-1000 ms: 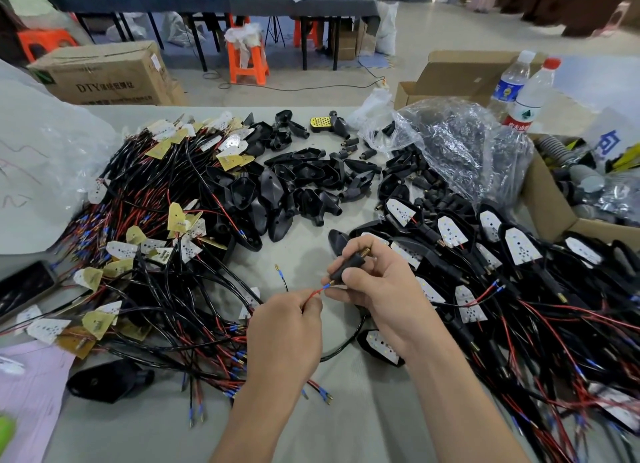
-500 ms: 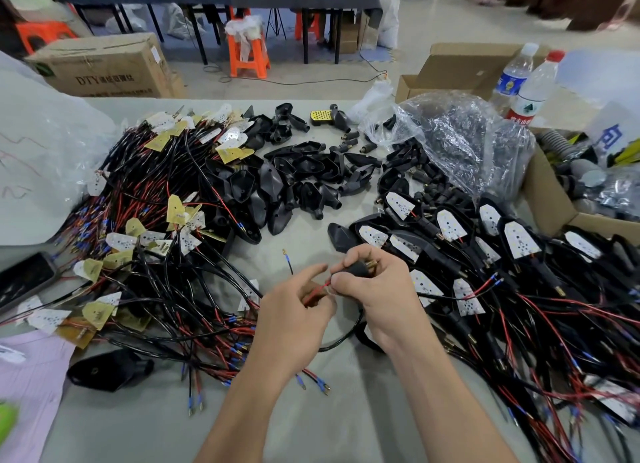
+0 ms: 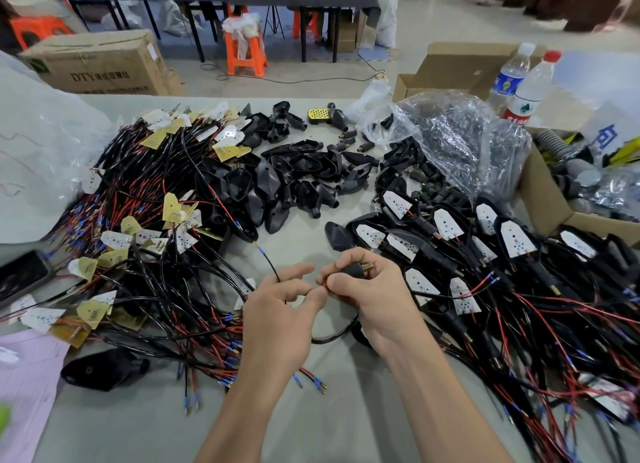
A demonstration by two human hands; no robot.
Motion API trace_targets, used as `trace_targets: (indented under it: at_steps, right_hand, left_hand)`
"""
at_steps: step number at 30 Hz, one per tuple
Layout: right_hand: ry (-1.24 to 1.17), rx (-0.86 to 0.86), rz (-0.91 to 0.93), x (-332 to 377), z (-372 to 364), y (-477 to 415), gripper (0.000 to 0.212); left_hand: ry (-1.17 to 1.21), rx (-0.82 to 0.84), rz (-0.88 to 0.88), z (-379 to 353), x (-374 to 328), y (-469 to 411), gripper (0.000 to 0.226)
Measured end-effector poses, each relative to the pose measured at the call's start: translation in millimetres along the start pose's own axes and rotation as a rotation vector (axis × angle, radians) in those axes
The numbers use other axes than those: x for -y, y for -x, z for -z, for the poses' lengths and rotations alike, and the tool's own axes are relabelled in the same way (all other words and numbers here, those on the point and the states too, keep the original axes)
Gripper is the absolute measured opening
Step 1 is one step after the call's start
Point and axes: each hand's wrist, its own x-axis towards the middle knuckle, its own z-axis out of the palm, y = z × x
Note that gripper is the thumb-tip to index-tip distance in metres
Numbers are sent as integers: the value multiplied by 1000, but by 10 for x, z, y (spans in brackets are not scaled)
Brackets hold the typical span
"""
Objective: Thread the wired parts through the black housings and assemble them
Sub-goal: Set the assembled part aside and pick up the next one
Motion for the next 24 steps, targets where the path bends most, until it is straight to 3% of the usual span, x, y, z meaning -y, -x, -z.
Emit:
trace_targets:
  at_steps: [7,11,14,22,24]
  right_hand:
    - [-14,-51,-17,61,15,-6,41]
    - [-38,-76,-17,56,14,-9,37]
    - [-8,7,-45,21,-30,14,32]
    - [238,27,-88,26,-100,56,10]
    - [199,57,-111,24,-96,63,24]
  left_hand:
    - [87,-1,38,73,142,28,19]
    - [136,36,33,65,182,30,20]
    - [125,44,17,36,92,38,6]
    - [103,88,-21,12,105,11,14]
    - [149,124,7,4,141,1,22]
